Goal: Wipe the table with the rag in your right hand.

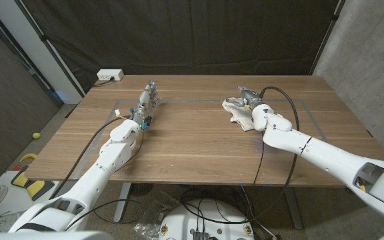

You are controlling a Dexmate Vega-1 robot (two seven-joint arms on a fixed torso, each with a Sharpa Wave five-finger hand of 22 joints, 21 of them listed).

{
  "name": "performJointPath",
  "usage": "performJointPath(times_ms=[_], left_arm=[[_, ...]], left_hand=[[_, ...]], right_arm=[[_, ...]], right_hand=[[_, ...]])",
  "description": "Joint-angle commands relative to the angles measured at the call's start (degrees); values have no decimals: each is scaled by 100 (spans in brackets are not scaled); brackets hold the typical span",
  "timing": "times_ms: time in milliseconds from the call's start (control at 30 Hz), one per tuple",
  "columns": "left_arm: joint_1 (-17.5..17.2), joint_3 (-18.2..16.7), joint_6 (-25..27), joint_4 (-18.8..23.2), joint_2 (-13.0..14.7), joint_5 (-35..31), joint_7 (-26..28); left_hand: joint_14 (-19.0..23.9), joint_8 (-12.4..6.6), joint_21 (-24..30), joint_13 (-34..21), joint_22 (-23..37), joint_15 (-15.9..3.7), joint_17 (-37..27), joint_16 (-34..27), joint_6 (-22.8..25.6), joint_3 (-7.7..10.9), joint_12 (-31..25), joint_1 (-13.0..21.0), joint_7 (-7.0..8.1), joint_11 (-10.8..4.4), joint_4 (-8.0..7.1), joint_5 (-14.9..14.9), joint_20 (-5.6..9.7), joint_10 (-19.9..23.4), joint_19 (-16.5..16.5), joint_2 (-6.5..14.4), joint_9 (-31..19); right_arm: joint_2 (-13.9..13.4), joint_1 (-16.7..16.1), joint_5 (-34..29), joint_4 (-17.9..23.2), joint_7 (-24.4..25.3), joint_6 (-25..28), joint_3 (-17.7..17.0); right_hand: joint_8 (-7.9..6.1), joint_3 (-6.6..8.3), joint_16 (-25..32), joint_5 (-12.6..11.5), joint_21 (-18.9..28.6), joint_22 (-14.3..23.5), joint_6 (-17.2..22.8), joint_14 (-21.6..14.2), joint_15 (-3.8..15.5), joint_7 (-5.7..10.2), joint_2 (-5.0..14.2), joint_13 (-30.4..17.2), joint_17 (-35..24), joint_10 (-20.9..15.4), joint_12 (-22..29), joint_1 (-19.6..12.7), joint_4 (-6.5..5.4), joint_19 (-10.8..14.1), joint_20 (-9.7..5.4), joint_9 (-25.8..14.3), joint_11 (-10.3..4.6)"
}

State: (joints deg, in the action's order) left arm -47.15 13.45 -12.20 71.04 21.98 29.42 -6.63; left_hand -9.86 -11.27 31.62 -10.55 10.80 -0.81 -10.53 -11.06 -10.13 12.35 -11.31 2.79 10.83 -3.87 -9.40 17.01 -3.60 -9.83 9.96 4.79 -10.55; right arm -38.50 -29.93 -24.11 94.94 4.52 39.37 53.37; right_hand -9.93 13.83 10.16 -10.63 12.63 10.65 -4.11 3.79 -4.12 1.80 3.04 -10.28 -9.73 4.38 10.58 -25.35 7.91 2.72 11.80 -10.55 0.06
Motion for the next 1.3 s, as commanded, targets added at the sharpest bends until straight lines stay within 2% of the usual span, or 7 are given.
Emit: performJointPath(times_ms=[33,333,433,600,767,1133,1300], left_arm=[[-35,-12,44,102,-5,-39,59],[-44,-28,47,102,9,-29,53],[-25,-28,45,68,3,-26,39],[21,-28,19,-19,-14,-22,0],[66,-21,-13,-100,-32,-28,-44],[64,-32,-50,-110,-46,-48,-33],[44,-39,-30,-82,-37,-45,-19]], left_hand=[[-779,-30,-29,-9,27,8,-21,-22,-795,-2,-46,21,-16,42,12,13,-36,-1043,962,226,-11],[-785,-49,-38,-11,27,-13,-21,-16,-717,-1,-45,30,-22,83,14,13,-28,-1046,952,234,-15],[-785,-50,-42,-12,27,-15,-21,-14,-701,0,-37,34,-23,73,15,13,-27,-1064,950,237,-16],[-778,-58,-48,-13,27,-14,-21,-15,-652,1,-48,40,-33,70,16,13,-33,-1038,942,241,-19],[-775,-63,-51,-14,27,-20,-21,-15,-619,2,-48,47,-53,89,18,13,14,-1036,929,243,-21],[-784,-65,-70,-15,27,-45,-21,-8,-559,3,-42,61,-75,111,23,12,31,-1050,935,244,-24],[-784,-58,-78,-16,27,-44,-21,-7,-550,3,-46,66,-67,123,23,11,19,-1039,932,245,-26]], right_arm=[[77,291,-175,11,-591,648,388],[163,467,-132,-195,-858,789,584],[217,545,-145,-292,-950,850,672],[292,669,-128,-441,-1116,929,789],[304,757,-78,-530,-1255,918,853],[382,884,-6,-714,-1416,965,933],[454,866,28,-813,-1280,922,904]], right_hand=[[-8,12,-11,-40,-14,16,-106,73,-52,10,-12,-24,-25,119,-14,-91,51,-2,55,-25,21],[-96,110,1,-67,-34,18,-72,112,-53,92,134,-25,-24,190,15,-276,81,-4,49,-28,10],[-207,165,25,-61,-58,20,211,97,-22,535,190,-22,-23,70,96,-449,102,-25,13,-28,-70],[-245,170,46,-53,-54,21,364,37,5,572,197,-20,-22,-10,127,-494,95,0,46,-25,-100],[-243,210,85,-49,-20,25,456,-139,113,483,250,-17,-20,-144,165,-609,101,102,-286,-22,-154],[-282,328,181,-36,309,80,978,-1172,498,349,367,-14,-25,-943,327,-1098,112,1046,-742,-17,-181],[-399,493,348,-45,876,213,1941,-2686,1111,321,561,-22,-74,-2330,591,-1554,51,2117,-1339,-10,-313]])
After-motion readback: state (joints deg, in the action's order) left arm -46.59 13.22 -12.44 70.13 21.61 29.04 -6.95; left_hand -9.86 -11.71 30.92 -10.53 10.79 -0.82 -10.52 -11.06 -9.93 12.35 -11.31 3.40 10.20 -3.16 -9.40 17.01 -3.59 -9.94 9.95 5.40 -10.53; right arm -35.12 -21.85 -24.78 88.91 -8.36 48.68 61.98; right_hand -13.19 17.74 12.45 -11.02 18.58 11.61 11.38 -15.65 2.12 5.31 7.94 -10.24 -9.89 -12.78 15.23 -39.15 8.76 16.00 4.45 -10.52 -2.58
